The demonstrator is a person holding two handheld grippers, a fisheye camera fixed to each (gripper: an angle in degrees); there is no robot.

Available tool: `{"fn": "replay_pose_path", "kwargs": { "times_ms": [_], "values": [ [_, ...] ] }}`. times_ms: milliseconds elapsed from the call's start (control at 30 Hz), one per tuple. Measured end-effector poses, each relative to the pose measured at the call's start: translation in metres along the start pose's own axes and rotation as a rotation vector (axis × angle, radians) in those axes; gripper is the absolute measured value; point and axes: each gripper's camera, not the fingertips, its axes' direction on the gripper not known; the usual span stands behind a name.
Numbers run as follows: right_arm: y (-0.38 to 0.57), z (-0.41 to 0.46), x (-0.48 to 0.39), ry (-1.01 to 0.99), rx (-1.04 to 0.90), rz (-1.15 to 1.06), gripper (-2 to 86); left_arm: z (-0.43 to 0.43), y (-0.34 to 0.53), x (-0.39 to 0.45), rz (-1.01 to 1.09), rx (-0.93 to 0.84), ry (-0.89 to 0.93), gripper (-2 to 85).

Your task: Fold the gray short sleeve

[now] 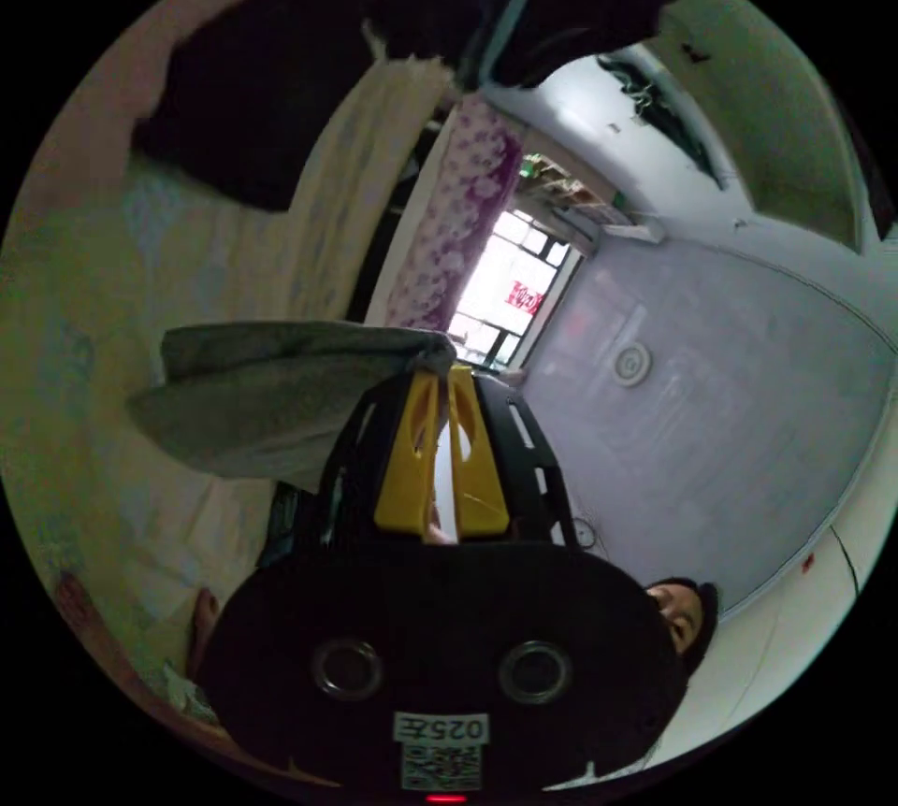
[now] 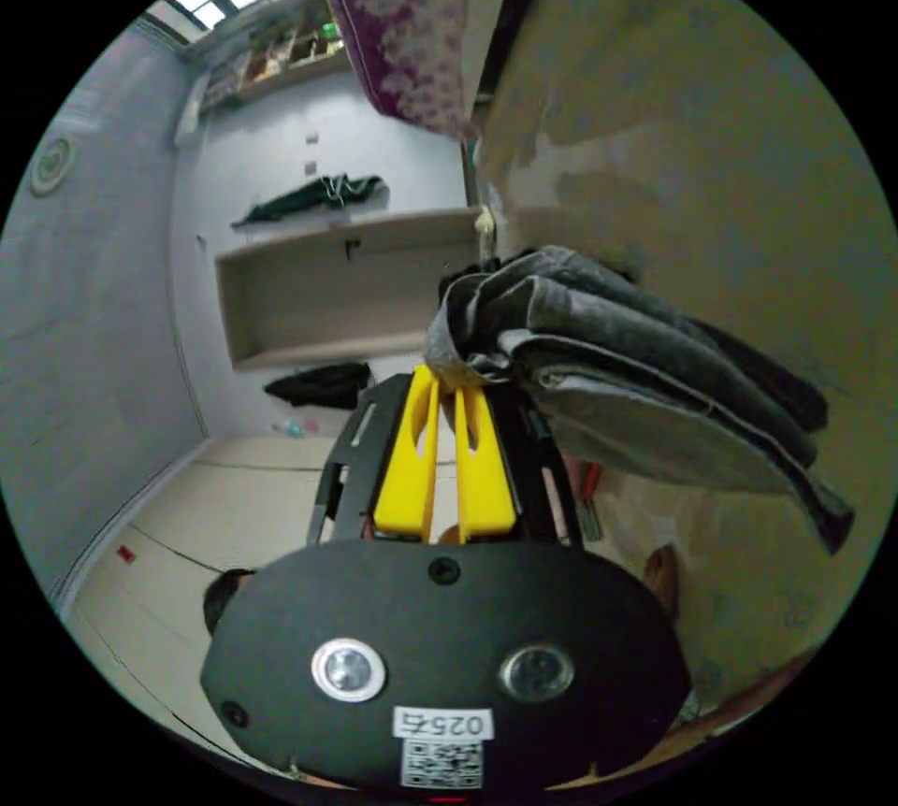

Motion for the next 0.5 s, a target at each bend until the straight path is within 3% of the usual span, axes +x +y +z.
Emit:
{"fn": "replay_pose_path", "kwargs": {
  "times_ms": [133, 300, 500],
  "values": [
    [-0.030, 0.135, 0.025, -0.043, -0.210, -0.032, -0.1, -0.079, 0.058, 0.094, 0.158, 0.144, 0.100, -1.5],
    [-0.049, 0.308, 0.039, -0.197, -0.422, -0.137, -0.3, -0.170, 0.160, 0.250, 0.483, 0.332, 0.058, -1.4],
    [-0.055, 0.424, 0.064, -0.275, -0.522, -0.205, -0.3, -0.231, 0.244, 0.363, 0.622, 0.454, 0.064, -1.4]
  ]
}}
